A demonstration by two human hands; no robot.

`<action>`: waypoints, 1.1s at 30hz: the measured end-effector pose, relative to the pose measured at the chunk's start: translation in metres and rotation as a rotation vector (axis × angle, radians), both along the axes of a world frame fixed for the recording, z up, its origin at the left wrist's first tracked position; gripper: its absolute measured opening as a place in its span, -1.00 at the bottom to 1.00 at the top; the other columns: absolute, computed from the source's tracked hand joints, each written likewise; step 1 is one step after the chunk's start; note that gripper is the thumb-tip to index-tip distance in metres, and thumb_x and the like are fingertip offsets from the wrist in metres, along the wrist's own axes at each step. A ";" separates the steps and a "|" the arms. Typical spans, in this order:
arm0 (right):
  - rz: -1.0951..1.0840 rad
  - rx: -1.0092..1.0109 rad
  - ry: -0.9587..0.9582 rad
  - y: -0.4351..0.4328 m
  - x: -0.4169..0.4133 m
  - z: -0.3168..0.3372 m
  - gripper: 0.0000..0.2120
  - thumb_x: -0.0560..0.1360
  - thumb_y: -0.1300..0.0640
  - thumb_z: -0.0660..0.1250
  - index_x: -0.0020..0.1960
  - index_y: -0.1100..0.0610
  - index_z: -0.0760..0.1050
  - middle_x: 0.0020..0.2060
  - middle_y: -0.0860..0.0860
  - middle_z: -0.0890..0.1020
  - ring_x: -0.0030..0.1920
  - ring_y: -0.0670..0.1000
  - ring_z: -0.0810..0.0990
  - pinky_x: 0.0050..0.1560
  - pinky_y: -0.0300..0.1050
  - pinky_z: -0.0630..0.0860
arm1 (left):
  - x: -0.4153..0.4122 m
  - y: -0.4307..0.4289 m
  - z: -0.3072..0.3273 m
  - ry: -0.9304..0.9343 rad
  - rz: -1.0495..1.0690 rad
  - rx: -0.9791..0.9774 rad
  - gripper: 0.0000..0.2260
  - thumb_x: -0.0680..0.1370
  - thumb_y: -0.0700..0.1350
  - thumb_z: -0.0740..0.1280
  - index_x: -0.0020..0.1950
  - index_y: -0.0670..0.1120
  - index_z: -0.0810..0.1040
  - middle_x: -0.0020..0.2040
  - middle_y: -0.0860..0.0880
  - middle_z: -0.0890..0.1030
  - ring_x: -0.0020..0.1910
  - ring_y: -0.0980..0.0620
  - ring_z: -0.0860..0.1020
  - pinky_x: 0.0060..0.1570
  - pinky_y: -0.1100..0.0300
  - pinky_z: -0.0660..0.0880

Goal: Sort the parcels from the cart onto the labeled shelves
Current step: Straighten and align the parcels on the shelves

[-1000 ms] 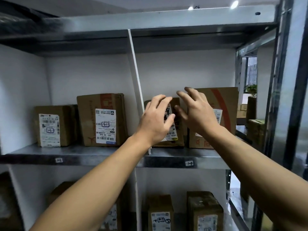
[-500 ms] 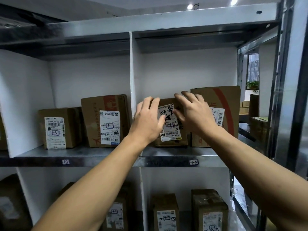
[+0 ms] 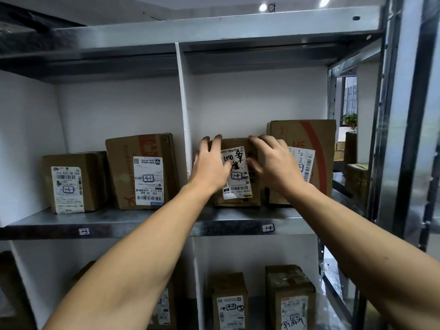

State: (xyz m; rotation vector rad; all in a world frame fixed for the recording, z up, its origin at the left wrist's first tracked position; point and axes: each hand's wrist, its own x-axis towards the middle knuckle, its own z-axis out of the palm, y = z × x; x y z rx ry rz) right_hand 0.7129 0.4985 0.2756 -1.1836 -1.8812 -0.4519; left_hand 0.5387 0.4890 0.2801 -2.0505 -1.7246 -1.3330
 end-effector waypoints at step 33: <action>0.164 0.037 0.134 -0.011 0.002 0.004 -0.45 0.60 0.03 0.35 0.53 0.11 0.30 0.44 0.18 0.41 0.39 0.22 0.43 0.33 0.12 0.44 | -0.001 -0.002 -0.004 -0.021 -0.026 0.218 -0.45 0.57 -0.04 0.36 0.51 -0.06 0.27 0.49 -0.09 0.25 0.46 -0.09 0.26 0.45 -0.03 0.27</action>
